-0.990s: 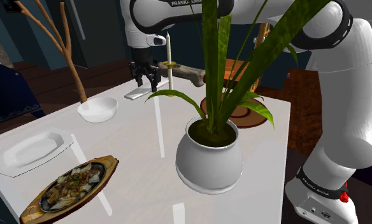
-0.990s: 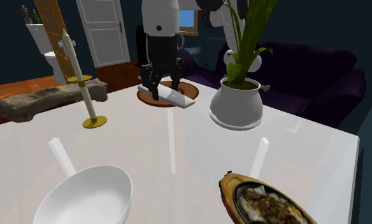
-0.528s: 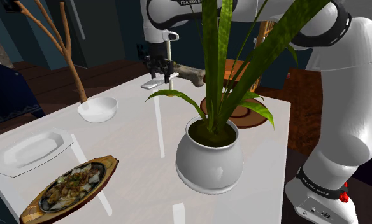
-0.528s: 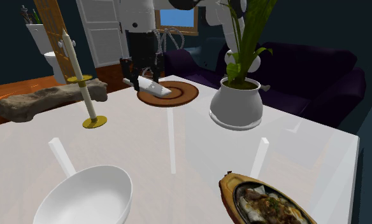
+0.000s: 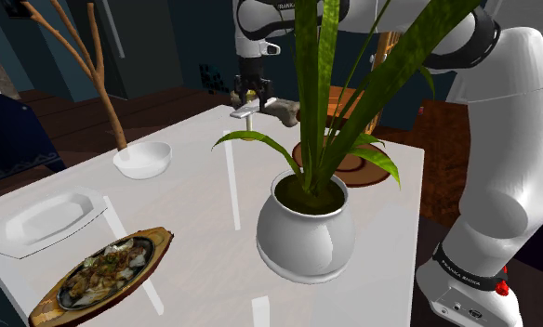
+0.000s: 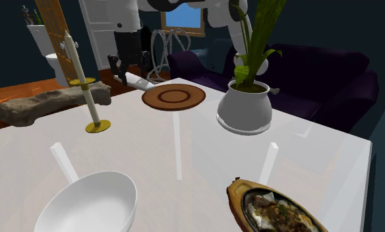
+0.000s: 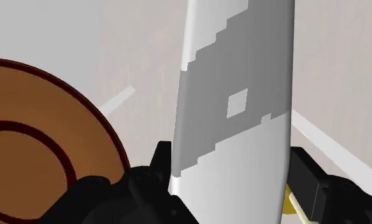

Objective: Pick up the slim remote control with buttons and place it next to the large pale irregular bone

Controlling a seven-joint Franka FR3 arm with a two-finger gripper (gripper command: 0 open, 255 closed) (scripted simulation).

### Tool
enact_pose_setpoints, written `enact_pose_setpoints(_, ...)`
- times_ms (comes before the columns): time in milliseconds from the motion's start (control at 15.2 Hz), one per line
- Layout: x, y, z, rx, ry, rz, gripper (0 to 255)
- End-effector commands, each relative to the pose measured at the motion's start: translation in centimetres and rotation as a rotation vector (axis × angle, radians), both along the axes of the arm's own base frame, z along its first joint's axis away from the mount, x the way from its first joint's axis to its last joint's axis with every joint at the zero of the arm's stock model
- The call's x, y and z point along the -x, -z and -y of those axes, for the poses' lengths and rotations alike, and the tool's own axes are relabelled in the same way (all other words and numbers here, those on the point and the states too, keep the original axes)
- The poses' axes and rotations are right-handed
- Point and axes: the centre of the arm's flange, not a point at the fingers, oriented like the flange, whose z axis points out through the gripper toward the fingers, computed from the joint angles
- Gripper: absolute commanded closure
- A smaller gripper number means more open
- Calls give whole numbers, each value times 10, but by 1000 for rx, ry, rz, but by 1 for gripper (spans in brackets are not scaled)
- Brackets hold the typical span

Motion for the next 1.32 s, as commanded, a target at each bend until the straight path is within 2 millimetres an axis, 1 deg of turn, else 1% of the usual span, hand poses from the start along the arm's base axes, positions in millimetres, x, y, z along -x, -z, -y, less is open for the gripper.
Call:
enact_pose_setpoints(0,-6,-1,23,0,-1,1,255)
enact_pose_setpoints(792,-47,-2,175,0,-1,1,255)
enact_pose_setpoints(1254,-47,35,175,0,-1,1,255)
